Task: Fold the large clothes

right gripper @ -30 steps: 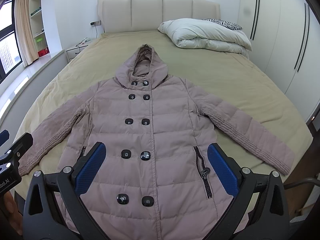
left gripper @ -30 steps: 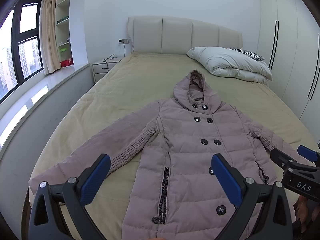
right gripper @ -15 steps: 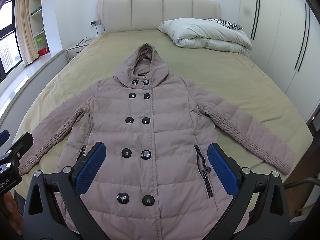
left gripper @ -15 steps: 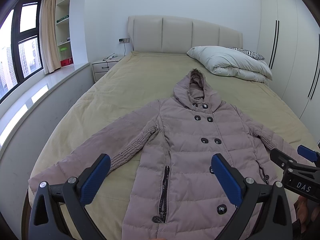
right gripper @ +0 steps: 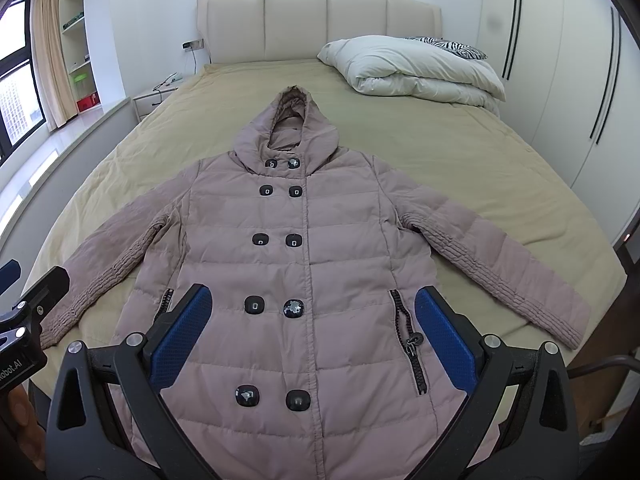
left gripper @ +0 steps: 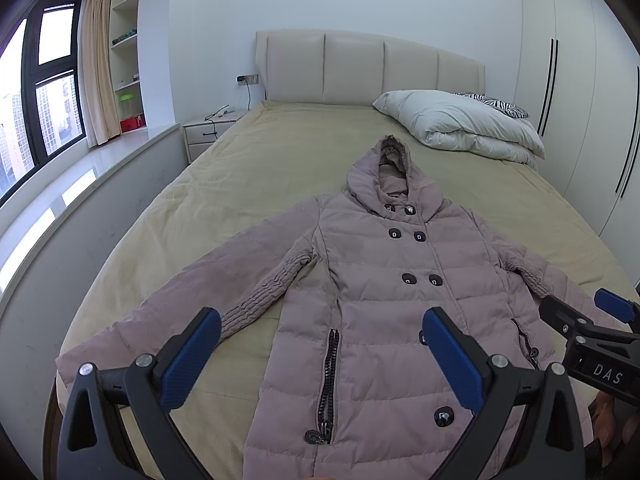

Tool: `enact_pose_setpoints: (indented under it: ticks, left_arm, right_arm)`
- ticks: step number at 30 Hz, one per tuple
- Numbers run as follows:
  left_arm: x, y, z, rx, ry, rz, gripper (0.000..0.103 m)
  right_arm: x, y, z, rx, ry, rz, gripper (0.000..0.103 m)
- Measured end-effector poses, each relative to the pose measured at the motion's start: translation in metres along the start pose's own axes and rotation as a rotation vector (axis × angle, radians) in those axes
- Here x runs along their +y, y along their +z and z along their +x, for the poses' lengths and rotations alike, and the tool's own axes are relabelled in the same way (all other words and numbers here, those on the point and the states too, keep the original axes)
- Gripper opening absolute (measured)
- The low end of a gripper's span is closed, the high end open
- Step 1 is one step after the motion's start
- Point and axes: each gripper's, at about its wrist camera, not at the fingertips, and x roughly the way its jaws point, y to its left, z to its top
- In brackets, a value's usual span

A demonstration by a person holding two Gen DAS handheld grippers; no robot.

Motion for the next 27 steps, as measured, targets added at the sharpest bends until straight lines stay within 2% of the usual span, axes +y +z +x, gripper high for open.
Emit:
enact_pose_setpoints:
  ticks: [27]
  left_arm:
    - [0.0010,-0.0003,0.0007,0.005,0.000,-0.001,0.103]
  right_arm:
    - [0.0060,-0.0082,0.0033,0.008,0.003,-0.007,0.103]
